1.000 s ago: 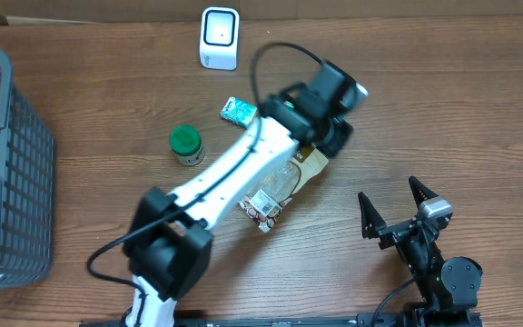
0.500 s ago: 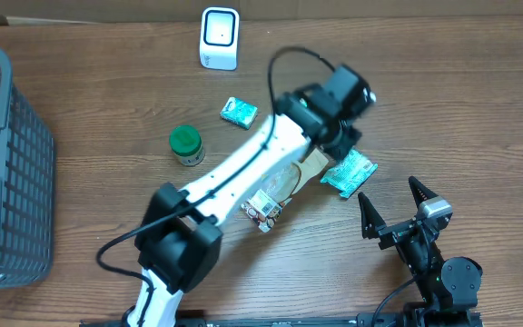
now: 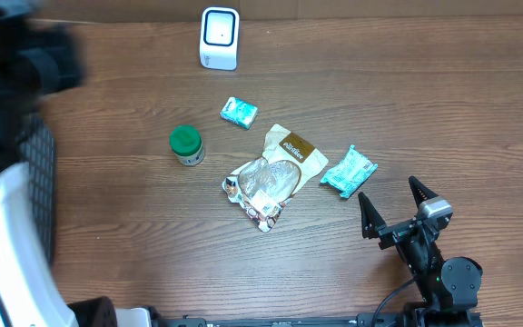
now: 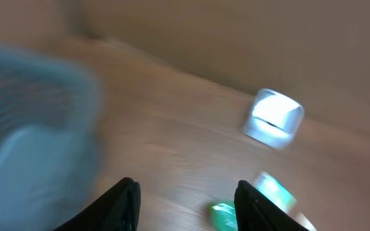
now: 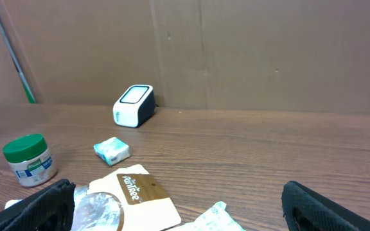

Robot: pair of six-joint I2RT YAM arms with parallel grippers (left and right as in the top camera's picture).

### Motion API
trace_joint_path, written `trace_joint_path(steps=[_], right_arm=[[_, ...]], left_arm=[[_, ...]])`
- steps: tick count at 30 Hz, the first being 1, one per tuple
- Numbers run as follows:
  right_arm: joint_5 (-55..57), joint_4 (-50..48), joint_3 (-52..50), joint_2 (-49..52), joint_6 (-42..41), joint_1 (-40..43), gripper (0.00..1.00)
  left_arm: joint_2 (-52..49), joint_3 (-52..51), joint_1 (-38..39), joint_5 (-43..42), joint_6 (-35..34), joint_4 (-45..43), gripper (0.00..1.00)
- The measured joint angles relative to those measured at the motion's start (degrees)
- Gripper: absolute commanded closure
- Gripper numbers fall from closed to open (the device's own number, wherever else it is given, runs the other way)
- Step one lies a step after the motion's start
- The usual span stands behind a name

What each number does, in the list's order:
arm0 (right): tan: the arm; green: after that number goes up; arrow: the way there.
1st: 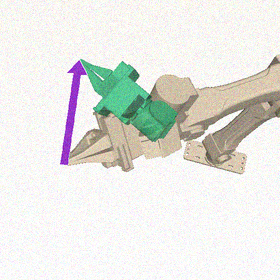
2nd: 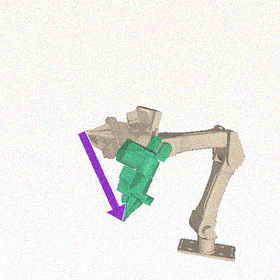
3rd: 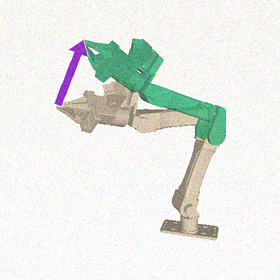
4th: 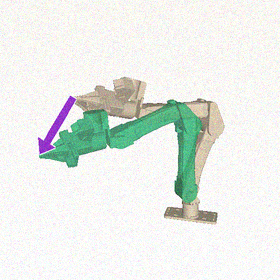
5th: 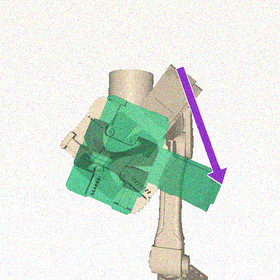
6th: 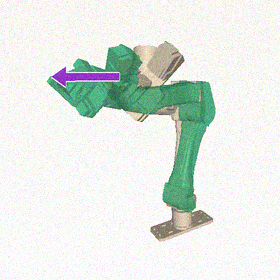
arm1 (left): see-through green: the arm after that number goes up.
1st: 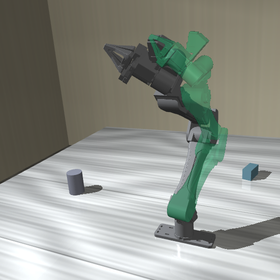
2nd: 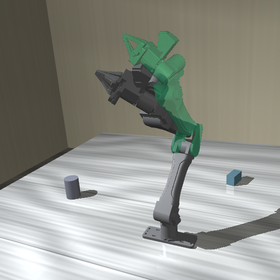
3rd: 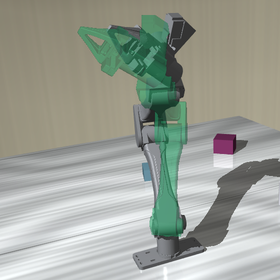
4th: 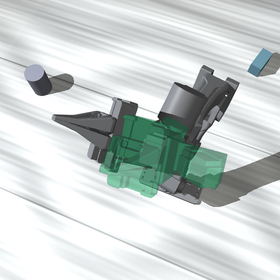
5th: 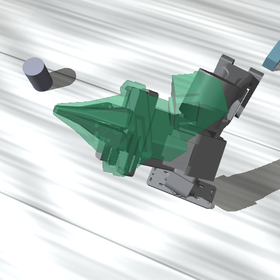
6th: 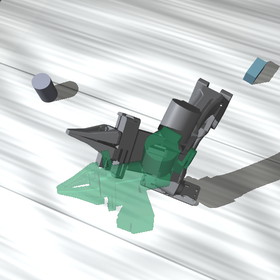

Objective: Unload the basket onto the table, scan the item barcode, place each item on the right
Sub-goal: 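Grasp the orange box in the basket with the left gripper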

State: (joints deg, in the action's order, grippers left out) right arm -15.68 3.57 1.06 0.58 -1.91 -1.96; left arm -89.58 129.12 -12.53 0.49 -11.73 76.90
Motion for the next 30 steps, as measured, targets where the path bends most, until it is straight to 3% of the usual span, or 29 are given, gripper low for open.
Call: trace_joint_path(steps=[6,12,16,21,30], right_arm=[[0.0,0.0,0.0,0.0,0.0,0.0,0.00],[0.0,0.0,0.0,0.0,0.0,0.0,0.00],[0.0,0.0,0.0,0.0,0.0,0.0,0.00],[0.0,0.0,0.0,0.0,0.0,0.0,0.00],[0.0,0.0,0.0,0.0,0.0,0.0,0.00]], left_arm=[[-5.3,-4.5,-26.1,2.1,-5.4,-0.3,0.49],[-11.7,-19.0,-38.4,3.9,-10.8,-1.2,0.34],[-12.2,-30.3,-43.0,7.1,-12.1,-5.8,0.10],[-12.3,-43.8,-46.9,9.9,-12.8,-14.9,0.11],[-12.3,-52.8,-48.0,10.3,-12.8,-22.8,0.14]])
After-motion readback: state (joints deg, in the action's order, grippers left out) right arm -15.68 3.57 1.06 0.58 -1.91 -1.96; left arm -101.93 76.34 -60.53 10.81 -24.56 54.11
